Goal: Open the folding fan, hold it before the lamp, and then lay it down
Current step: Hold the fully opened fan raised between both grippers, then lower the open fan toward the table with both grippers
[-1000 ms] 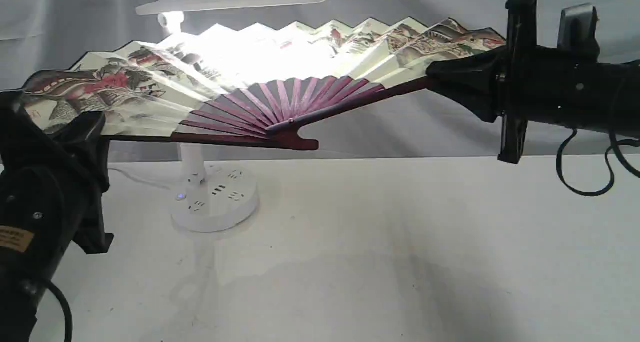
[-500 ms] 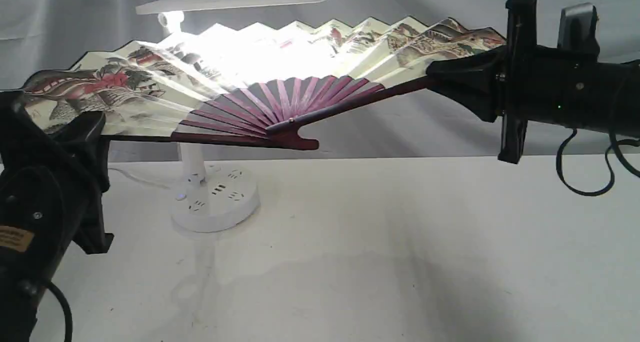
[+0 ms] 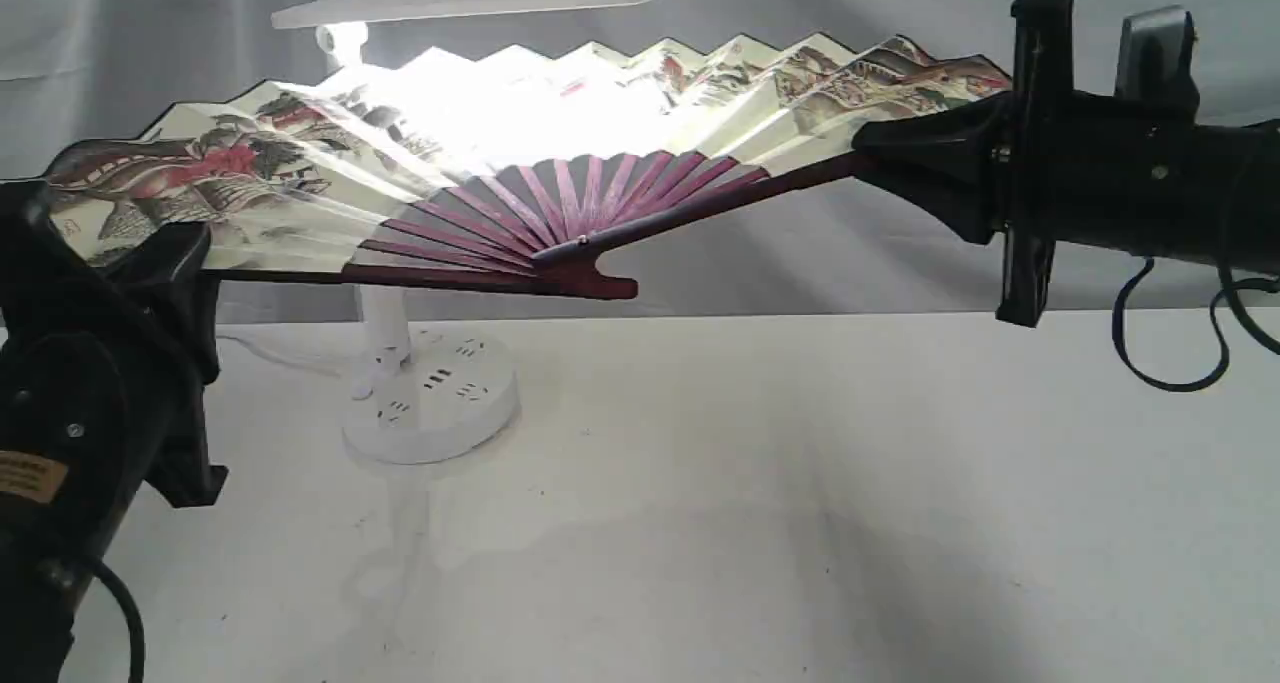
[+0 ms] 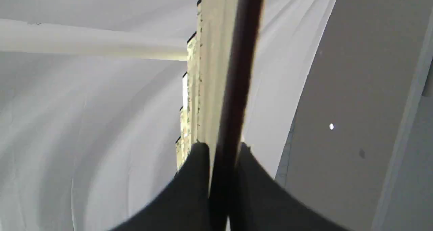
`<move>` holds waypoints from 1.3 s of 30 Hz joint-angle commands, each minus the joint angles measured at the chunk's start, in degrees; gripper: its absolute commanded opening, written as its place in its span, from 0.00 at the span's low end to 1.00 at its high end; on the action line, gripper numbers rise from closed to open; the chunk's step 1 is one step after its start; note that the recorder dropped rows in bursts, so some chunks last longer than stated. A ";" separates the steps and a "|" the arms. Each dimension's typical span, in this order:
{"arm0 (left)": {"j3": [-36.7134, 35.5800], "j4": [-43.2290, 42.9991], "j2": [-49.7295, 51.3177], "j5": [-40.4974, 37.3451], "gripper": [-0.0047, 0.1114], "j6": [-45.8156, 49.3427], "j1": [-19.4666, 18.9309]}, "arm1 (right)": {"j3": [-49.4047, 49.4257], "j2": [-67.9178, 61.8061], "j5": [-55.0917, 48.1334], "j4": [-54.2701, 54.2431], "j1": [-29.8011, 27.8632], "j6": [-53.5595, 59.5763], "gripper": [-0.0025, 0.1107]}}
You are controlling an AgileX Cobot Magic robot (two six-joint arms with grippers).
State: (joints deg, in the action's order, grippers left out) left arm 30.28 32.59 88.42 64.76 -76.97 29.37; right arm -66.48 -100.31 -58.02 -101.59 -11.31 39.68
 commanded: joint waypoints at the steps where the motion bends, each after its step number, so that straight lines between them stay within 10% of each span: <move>1: 0.56 6.00 -1.15 4.95 0.04 -2.29 -0.76 | -0.30 0.02 4.99 2.15 -0.69 2.31 0.02; 19: -0.29 -4.97 -1.15 1.07 0.04 -2.53 -0.76 | 0.55 0.02 3.63 9.12 -0.89 0.36 0.02; 39: 0.06 9.96 5.77 5.21 0.04 1.49 9.61 | 12.05 0.02 0.40 5.95 -11.41 3.77 0.02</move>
State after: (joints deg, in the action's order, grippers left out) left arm 29.96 37.38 93.59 63.45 -73.46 39.09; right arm -55.00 -100.31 -62.00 -97.57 -20.75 40.22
